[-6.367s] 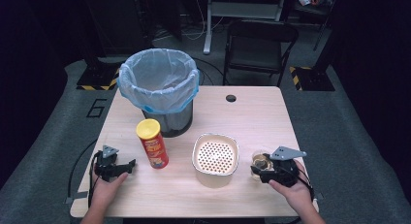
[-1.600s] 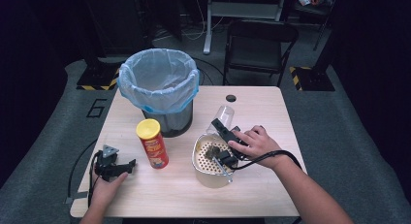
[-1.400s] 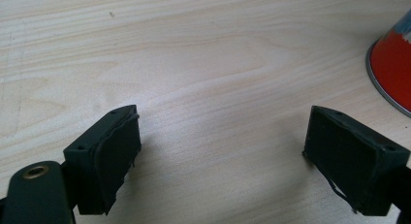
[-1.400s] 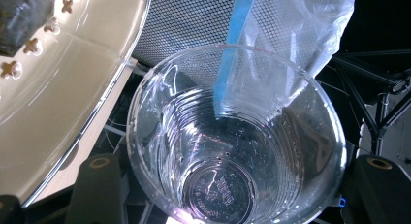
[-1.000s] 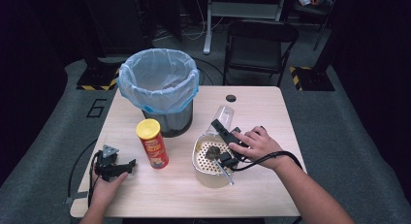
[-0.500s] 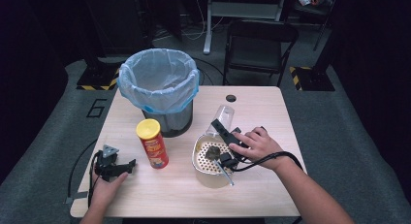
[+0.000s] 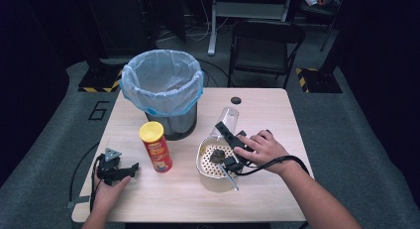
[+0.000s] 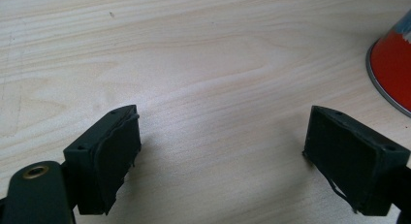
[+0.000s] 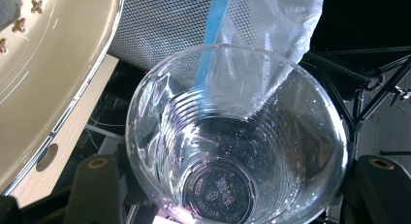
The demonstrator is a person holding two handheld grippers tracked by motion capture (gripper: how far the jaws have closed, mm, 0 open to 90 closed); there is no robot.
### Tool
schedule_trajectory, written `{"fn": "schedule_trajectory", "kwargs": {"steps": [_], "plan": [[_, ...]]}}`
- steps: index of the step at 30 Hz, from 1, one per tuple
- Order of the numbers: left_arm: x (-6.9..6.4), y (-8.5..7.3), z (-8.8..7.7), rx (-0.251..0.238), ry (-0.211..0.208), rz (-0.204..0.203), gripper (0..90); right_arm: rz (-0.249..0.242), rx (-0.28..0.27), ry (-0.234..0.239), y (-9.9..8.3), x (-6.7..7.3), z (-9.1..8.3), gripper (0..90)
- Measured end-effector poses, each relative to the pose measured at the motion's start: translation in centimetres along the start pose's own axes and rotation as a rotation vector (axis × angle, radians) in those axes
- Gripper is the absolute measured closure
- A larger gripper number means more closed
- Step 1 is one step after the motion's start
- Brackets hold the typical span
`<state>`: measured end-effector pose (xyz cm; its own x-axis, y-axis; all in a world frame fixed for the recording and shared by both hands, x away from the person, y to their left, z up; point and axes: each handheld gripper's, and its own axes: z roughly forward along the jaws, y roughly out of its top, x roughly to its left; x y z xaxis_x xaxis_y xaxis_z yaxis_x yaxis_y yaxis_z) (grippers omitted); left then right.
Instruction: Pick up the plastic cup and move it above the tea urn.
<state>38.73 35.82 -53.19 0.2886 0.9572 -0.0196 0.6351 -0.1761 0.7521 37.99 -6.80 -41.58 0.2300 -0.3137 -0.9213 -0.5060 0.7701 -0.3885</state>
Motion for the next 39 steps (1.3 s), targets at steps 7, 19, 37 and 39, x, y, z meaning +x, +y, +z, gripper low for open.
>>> {"fn": "schedule_trajectory", "kwargs": {"steps": [7, 19, 37, 39], "plan": [[0.0, 0.0, 0.0, 0.001, -0.001, -0.001, 12.4, 0.014, 0.010, -0.008, -0.1, -0.1, -0.1, 33.8], [0.0, 0.0, 0.0, 0.000, 0.000, 0.000, 12.4, 0.051, 0.012, -0.033, 0.0, -0.6, -0.3, 33.7], [0.0, 0.0, 0.0, 0.001, -0.001, -0.002, 12.4, 0.548, 0.019, -0.051, -0.7, -1.9, -0.1, 33.4], [0.0, 0.0, 0.0, 0.001, -0.001, -0.001, 12.4, 0.644, 0.022, -0.056, -1.1, -2.3, -0.1, 33.4]]}}
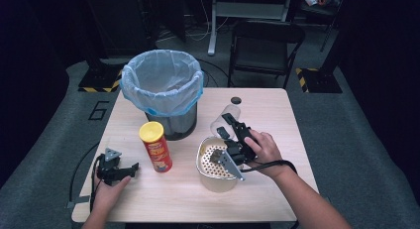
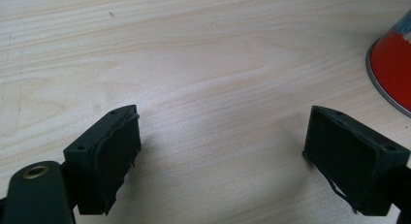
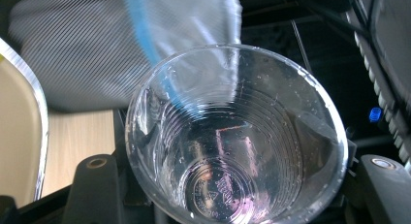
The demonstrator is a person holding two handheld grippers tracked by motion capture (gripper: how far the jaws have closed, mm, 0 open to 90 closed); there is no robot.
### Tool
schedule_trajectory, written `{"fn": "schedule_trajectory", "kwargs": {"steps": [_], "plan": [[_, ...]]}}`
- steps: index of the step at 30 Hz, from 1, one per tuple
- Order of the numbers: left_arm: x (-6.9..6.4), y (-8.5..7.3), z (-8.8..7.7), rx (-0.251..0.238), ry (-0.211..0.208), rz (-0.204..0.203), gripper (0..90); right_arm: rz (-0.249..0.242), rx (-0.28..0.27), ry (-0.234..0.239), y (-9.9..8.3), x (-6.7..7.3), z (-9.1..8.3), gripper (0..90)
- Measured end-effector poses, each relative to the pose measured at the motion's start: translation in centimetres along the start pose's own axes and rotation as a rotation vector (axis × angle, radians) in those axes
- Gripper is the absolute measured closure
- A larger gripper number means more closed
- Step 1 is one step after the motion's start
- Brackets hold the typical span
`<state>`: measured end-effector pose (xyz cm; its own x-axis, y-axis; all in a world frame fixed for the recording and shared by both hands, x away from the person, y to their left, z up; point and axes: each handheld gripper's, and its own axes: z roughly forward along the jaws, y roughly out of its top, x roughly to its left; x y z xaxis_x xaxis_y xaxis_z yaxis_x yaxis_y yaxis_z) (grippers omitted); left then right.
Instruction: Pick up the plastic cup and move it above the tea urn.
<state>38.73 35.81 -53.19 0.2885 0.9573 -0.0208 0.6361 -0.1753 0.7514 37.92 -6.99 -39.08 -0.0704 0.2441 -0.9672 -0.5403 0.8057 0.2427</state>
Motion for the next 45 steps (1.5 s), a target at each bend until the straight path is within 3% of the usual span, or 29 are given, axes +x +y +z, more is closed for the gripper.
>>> {"fn": "schedule_trajectory", "kwargs": {"steps": [5, 8, 11, 15, 17, 21, 28, 38, 45], "plan": [[0.0, 0.0, 0.0, -0.001, 0.001, 0.000, 12.4, 0.381, 0.007, 0.033, -0.5, -1.2, 0.2, 33.3], [0.0, 0.0, 0.0, 0.001, -0.001, 0.000, 12.4, 0.593, 0.014, 0.080, -1.0, -2.2, 0.4, 33.4], [0.0, 0.0, 0.0, 0.000, 0.000, 0.000, 12.4, 0.821, 0.010, 0.145, -1.7, -3.2, 0.5, 33.4], [0.0, 0.0, 0.0, -0.001, 0.001, 0.000, 12.4, 1.099, 0.001, 0.277, -2.9, -4.6, 0.9, 33.2], [0.0, 0.0, 0.0, -0.001, 0.001, 0.001, 12.4, 1.207, -0.013, 0.342, -3.6, -5.1, 1.2, 32.9], [0.0, 0.0, 0.0, -0.001, 0.001, 0.001, 12.4, 1.343, -0.028, 0.458, -4.0, -6.2, 1.3, 32.9], [0.0, 0.0, 0.0, -0.002, 0.001, -0.001, 12.4, 1.328, -0.008, 0.514, -3.3, -7.0, 1.4, 32.8], [0.0, 0.0, 0.0, -0.001, 0.001, 0.001, 12.4, 1.308, -0.032, 0.510, -2.4, -8.9, 1.9, 32.8], [0.0, 0.0, 0.0, 0.000, 0.001, 0.001, 12.4, 1.292, -0.046, 0.508, -1.3, -11.2, 2.8, 32.8]]}}
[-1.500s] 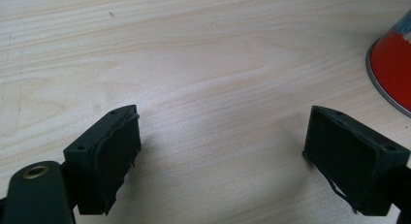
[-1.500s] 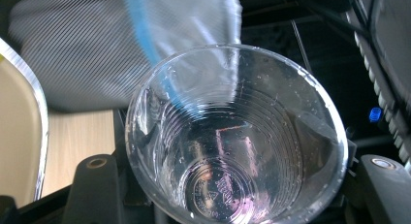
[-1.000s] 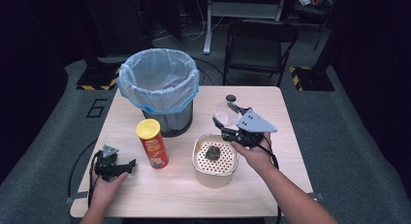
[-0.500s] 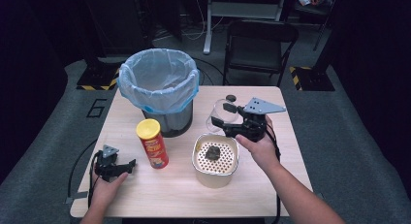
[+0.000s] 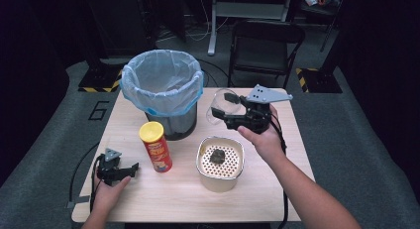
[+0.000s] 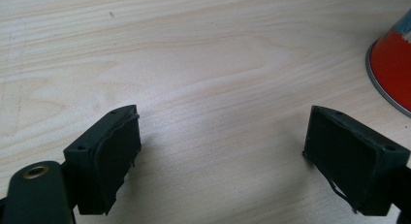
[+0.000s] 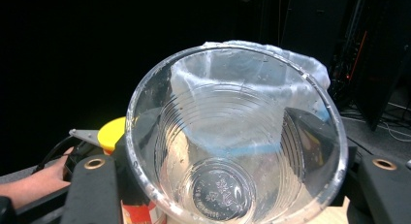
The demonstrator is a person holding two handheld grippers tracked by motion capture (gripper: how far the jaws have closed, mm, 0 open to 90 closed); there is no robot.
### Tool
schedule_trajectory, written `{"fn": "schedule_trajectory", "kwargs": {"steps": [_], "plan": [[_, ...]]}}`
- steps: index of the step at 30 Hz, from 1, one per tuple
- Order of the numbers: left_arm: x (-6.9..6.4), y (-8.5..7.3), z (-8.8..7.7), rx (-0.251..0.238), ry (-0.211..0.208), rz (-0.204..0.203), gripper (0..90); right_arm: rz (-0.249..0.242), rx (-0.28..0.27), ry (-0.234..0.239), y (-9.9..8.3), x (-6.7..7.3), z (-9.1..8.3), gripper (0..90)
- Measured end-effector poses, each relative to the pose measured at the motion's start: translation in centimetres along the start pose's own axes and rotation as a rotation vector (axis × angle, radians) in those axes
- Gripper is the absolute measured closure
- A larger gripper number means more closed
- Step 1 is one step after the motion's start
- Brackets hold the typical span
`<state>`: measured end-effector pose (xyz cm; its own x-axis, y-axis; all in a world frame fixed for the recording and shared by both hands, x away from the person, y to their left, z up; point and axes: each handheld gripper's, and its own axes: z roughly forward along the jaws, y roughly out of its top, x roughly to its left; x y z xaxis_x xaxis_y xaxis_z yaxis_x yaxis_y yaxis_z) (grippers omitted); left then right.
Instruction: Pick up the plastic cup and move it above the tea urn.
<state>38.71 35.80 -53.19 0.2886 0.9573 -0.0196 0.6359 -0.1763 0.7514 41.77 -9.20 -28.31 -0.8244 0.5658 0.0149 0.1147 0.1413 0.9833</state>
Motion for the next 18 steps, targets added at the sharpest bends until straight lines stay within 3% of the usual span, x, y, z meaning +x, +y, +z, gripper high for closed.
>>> {"fn": "schedule_trajectory", "kwargs": {"steps": [8, 18], "plan": [[0.0, 0.0, 0.0, 0.000, 0.000, 0.000, 12.4, -0.030, -0.009, 0.000, 3.7, -0.2, 1.4, 32.8], [0.0, 0.0, 0.0, -0.001, 0.000, -0.001, 12.4, -0.023, 0.013, -0.009, 6.8, -0.8, 4.3, 32.8]]}}
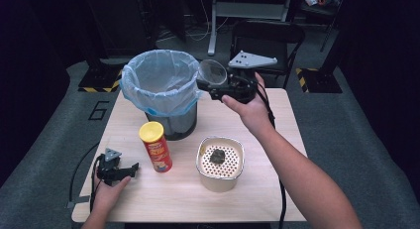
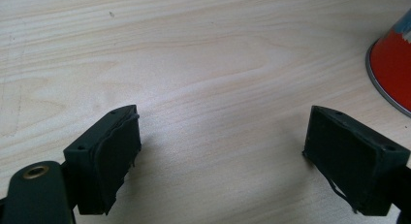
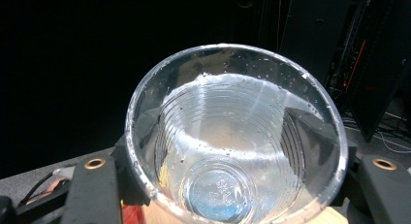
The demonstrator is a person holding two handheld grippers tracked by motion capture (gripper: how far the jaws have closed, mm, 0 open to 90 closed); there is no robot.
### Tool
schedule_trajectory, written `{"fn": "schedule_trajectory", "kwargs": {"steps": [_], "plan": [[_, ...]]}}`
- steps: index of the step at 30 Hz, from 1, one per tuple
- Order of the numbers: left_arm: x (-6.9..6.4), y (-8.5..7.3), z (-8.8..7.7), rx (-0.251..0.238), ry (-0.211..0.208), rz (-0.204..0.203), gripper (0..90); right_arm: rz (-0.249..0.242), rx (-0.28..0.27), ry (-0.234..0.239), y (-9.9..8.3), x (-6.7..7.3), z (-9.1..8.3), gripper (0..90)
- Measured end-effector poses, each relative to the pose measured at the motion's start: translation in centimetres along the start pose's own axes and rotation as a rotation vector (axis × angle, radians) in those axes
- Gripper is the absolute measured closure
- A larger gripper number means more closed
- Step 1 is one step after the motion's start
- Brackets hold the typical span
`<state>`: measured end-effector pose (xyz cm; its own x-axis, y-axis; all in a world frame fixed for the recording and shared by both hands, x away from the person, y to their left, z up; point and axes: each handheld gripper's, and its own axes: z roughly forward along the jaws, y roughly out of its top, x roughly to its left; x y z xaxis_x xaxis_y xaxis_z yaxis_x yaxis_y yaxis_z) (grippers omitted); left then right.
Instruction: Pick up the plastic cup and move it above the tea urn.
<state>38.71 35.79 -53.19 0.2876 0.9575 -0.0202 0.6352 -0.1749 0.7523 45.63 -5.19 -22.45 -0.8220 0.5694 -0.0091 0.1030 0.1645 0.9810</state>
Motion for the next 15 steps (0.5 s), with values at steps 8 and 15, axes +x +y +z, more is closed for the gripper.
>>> {"fn": "schedule_trajectory", "kwargs": {"steps": [8, 15], "plan": [[0.0, 0.0, 0.0, 0.002, -0.004, 0.005, 12.4, 0.004, 0.024, -0.027, 2.9, -0.7, 5.1, 32.8], [0.0, 0.0, -0.1, 0.012, -0.009, 0.015, 11.9, -0.007, 0.087, -0.052, 3.4, -0.8, 10.7, 32.5]]}}
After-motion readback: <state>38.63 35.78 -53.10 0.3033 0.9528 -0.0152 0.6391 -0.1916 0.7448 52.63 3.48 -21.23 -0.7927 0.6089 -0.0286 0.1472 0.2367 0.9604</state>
